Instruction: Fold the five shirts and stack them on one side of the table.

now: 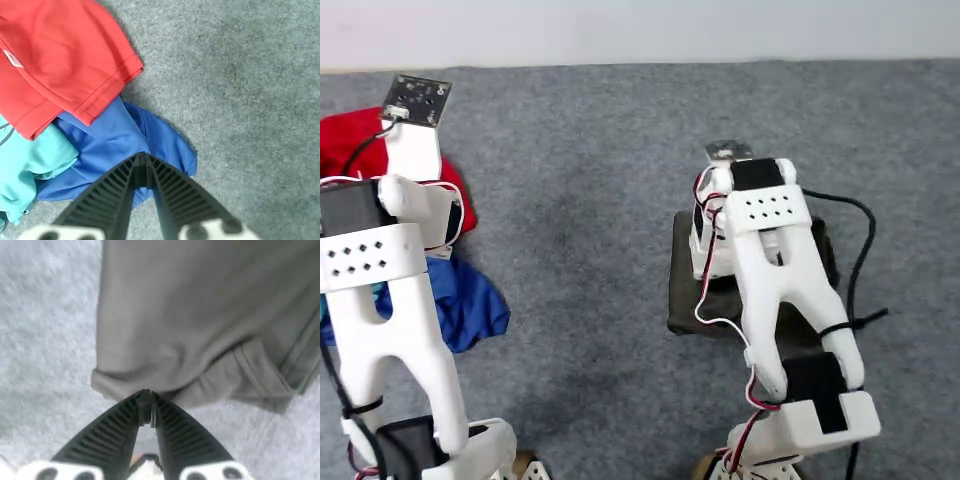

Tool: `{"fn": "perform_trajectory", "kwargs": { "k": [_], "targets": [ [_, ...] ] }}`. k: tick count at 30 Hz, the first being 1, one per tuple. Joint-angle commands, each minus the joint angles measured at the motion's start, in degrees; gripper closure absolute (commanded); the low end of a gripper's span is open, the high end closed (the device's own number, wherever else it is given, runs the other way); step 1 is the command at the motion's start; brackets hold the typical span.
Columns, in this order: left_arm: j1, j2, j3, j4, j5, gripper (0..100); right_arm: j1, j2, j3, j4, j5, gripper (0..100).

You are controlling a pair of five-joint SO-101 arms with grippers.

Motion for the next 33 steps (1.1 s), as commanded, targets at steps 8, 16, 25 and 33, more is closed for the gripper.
{"fn": "perform_trajectory", "kwargs": {
  "k": [8,16,25,33],
  "targets": [
    [-0.18,-2.2,-0.31,0.97,-0.35,100,-8.13,9.1,-2.81,-1.27,0.0,98.8],
    [-0.09,-2.2,-0.22,0.97,-0.09,100,-7.96,14.9,-2.46,7.34,0.62,98.8],
    [0.0,-1.93,-0.22,0.97,-0.09,100,-7.87,14.46,6.59,7.25,6.24,98.8],
    [0.0,-1.85,-0.22,0.79,-0.09,100,-11.3,8.84,-4.13,7.25,6.15,98.8]
  ]
}}
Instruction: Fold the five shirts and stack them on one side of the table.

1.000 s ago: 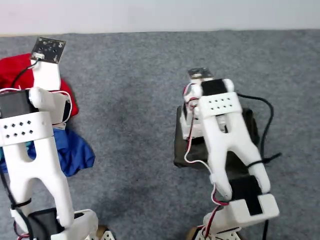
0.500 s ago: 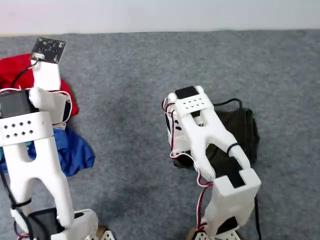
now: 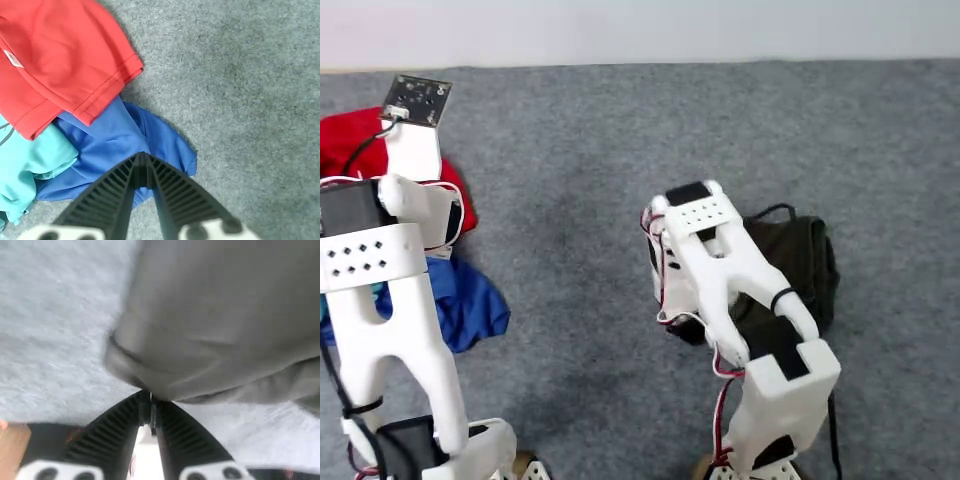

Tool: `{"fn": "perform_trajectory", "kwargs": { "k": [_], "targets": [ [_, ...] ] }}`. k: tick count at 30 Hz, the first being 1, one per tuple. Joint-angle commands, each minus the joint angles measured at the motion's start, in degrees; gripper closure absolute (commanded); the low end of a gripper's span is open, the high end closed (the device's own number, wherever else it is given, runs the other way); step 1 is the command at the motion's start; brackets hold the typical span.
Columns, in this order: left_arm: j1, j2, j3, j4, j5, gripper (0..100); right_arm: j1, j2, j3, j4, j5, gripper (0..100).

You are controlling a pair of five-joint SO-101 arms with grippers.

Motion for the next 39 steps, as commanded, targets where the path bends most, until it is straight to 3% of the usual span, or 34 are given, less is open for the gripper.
{"fn": "perform_trajectory", "kwargs": {
  "k": [1,8,17,24,31,39],
  "targets": [
    [0.0,-1.85,-0.22,0.79,-0.09,100,-2.68,-5.32,-7.3,2.24,0.53,98.8],
    [0.0,-1.85,-0.22,0.79,-0.09,100,-6.73,-5.76,-10.29,-0.04,0.44,98.8],
    [-0.26,-1.85,-0.22,0.88,-0.09,100,-4.62,-5.76,8.44,-12.0,0.97,98.8],
    [0.0,-1.85,-0.22,0.79,-0.09,100,-4.53,-6.46,11.25,-5.93,0.88,98.8],
    [0.09,-1.85,-0.22,0.7,-0.09,100,-4.62,-6.55,-3.52,1.19,0.53,98.8],
    [0.09,-1.93,-0.22,0.7,-0.09,100,-2.33,-3.91,-14.15,-1.01,0.62,98.8]
  ]
}}
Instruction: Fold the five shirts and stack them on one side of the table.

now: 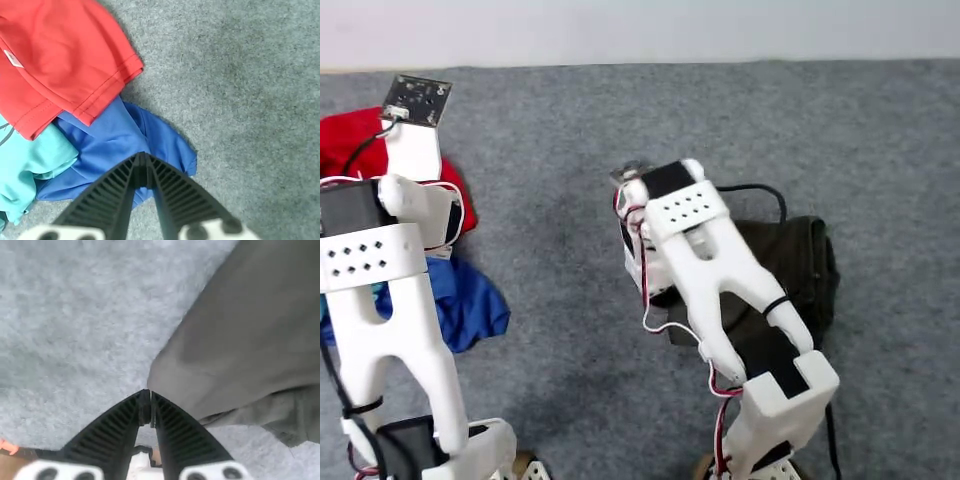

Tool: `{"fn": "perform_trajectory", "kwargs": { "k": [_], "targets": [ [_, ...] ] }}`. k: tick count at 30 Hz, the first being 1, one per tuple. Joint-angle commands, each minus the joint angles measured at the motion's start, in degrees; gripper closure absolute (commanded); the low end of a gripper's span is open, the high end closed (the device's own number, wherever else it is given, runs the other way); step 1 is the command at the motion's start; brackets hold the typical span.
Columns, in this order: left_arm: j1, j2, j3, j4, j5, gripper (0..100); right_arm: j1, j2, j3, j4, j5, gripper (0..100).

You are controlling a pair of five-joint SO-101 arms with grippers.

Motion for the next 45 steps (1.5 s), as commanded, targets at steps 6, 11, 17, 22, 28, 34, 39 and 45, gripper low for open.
{"fn": "perform_trajectory", "kwargs": {
  "k": [6,11,17,22,28,34,39,45],
  "targets": [
    [-0.09,-1.85,-0.22,0.79,-0.18,100,12.53,3.03,-3.43,-2.51,0.26,98.8],
    [0.0,-1.85,-0.22,0.7,-0.18,100,19.3,6.29,-3.16,-4.79,0.26,98.8],
    [0.0,-1.85,-0.22,0.7,-0.26,100,27.56,11.82,-3.16,-4.62,0.44,98.8],
    [-0.18,-1.85,-0.22,0.7,-0.35,100,34.15,12.79,-3.08,0.75,0.53,98.8],
    [0.0,-1.85,-0.22,0.7,-0.35,100,40.31,9.8,-1.49,3.03,1.85,98.8],
    [0.0,-1.85,-0.22,0.7,-0.44,100,41.71,4.44,4.48,3.03,4.4,98.8],
    [0.0,-1.76,-0.22,0.62,-0.44,100,41.71,-1.19,8.26,3.12,4.48,98.8],
    [0.09,-1.76,-0.22,0.62,-0.44,100,40.75,-5.76,10.2,2.51,4.4,98.8]
  ]
}}
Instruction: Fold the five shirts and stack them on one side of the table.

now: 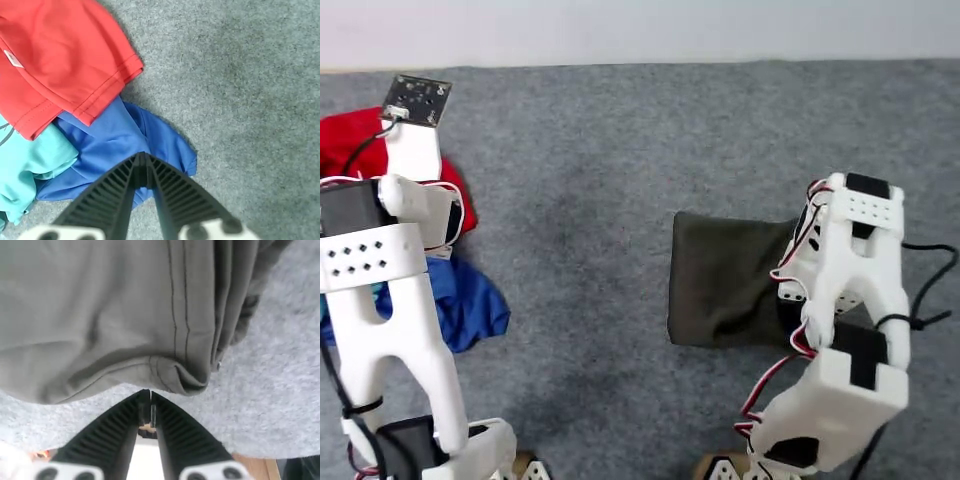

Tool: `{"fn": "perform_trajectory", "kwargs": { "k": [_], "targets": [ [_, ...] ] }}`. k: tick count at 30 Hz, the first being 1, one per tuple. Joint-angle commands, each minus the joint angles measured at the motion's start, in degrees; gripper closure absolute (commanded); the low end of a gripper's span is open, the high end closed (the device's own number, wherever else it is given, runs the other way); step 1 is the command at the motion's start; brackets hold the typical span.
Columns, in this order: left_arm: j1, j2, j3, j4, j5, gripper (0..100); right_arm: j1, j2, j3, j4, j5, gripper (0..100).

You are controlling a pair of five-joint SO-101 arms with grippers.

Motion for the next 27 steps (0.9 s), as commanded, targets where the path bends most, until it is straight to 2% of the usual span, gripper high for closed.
{"fn": "perform_trajectory", "kwargs": {
  "k": [1,8,16,22,27],
  "targets": [
    [0.09,-1.76,-0.22,0.26,-0.44,100,-1.01,-5.49,-2.64,1.8,0.44,98.8],
    [0.09,-1.76,-0.22,-0.26,-0.44,100,-4.62,-6.29,-8.26,-3.21,0.18,98.8],
    [0.09,-1.76,-0.22,-0.18,-0.44,100,-3.82,4.97,1.93,-6.99,0.09,98.8],
    [0.09,-1.76,-0.22,-0.18,-0.44,100,3.38,7.69,7.12,-1.01,0.44,98.8],
    [0.09,-1.76,-0.22,-0.09,-0.09,100,9.54,1.27,7.3,2.33,0.53,98.8]
  ]
}}
